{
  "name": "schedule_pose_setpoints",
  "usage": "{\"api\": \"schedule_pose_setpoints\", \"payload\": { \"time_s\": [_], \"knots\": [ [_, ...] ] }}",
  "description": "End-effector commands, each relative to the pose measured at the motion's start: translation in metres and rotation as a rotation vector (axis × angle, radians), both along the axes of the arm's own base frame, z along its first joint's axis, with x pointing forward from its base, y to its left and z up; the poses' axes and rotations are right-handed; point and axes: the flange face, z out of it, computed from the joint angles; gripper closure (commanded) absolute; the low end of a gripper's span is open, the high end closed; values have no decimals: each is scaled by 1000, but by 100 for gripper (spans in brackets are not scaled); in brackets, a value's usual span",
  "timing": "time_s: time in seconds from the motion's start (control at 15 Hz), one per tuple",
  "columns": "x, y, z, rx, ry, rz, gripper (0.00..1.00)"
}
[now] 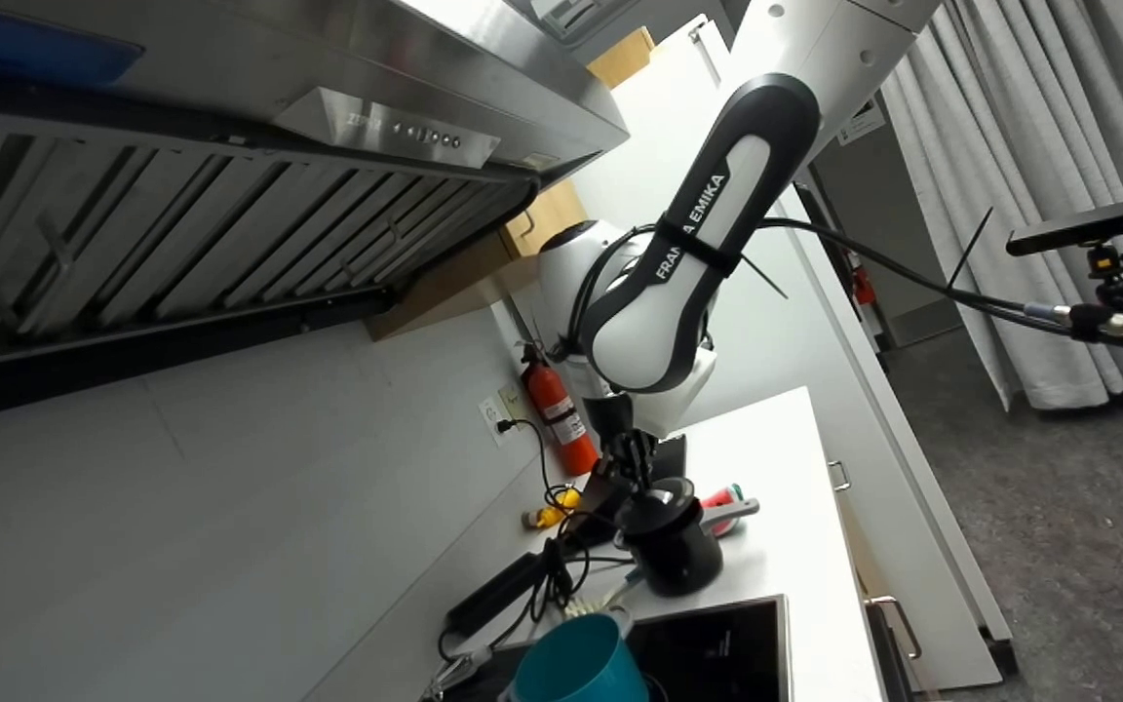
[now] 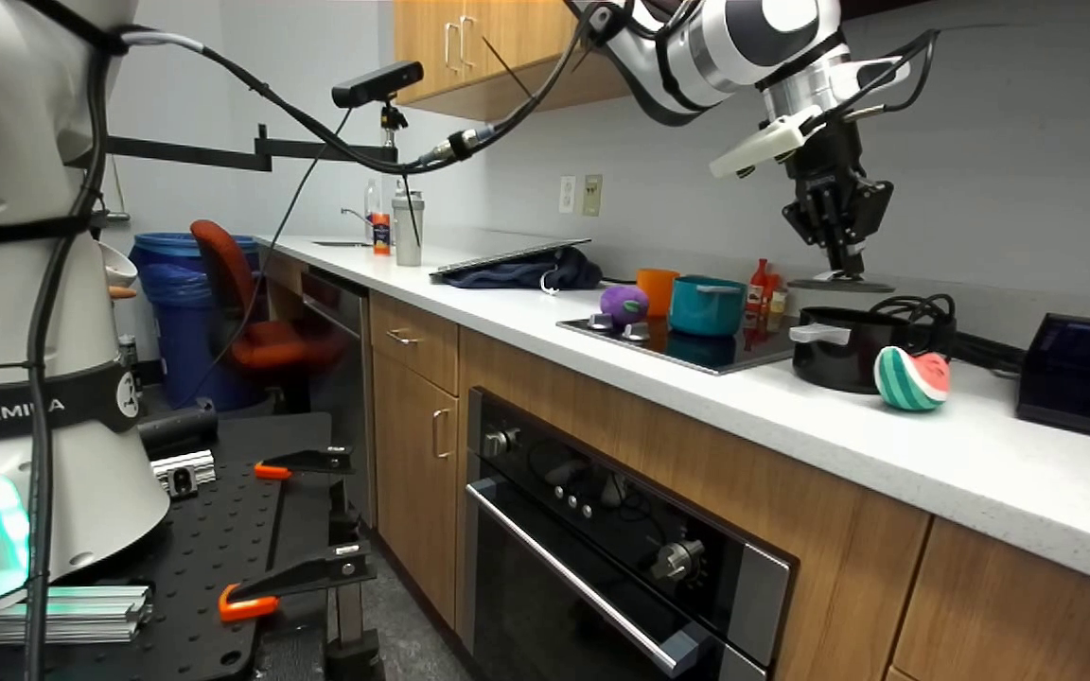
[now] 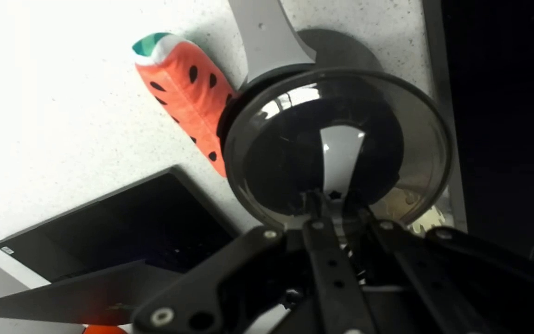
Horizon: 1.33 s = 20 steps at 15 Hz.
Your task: Put the watermelon plush toy on the counter and close the pot
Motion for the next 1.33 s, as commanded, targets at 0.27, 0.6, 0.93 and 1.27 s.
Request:
{"api": "schedule_pose_setpoints", "payload": {
  "time_s": [0.27,0.6,0.93,1.27],
  "knots": [
    [9,4,4,4,35,-65,96],
    [10,5,5,9,46,-93,96],
    [11,7,4,20,41,-116,45],
    [11,9,5,26,48,-131,8]
  ]
}}
